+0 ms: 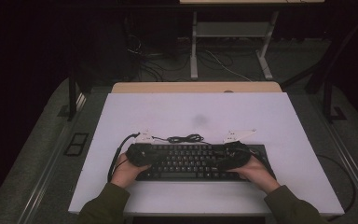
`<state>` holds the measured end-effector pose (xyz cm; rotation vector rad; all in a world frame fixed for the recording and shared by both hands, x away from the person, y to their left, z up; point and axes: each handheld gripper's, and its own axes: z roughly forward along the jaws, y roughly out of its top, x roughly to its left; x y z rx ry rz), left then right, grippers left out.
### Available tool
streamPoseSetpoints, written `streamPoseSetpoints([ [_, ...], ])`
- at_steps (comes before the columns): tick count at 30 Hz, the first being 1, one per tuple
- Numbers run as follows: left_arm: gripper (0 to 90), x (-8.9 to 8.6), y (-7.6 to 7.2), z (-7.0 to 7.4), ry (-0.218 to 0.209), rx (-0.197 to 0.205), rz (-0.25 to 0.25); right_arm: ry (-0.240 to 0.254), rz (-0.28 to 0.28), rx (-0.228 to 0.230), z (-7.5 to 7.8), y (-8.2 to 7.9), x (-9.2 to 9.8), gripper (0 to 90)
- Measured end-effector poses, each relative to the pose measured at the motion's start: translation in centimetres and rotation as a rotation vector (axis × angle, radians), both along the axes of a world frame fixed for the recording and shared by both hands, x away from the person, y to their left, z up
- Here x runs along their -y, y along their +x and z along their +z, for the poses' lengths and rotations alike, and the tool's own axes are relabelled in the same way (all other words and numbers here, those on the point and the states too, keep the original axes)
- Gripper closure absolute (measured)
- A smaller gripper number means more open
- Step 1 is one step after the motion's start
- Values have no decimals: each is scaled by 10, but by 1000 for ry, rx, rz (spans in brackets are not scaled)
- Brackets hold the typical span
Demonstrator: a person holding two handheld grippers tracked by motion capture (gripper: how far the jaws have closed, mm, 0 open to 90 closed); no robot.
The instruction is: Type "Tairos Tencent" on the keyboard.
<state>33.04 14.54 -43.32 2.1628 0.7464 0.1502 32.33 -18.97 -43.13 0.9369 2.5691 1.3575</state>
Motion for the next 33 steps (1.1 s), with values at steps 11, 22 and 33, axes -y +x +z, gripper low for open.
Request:
streamPoseSetpoints([
  [11, 895, -1, 0, -1, 21, -5, -7, -1, 0, 1, 0, 0, 0, 285],
  [22, 894, -1, -3, 0, -2, 1, -3, 9, -1, 13, 1, 0, -1, 341],
  [33, 743, -2, -10, 2, -23, 19, 28, 41, 45, 4, 3, 1, -7, 628],
])
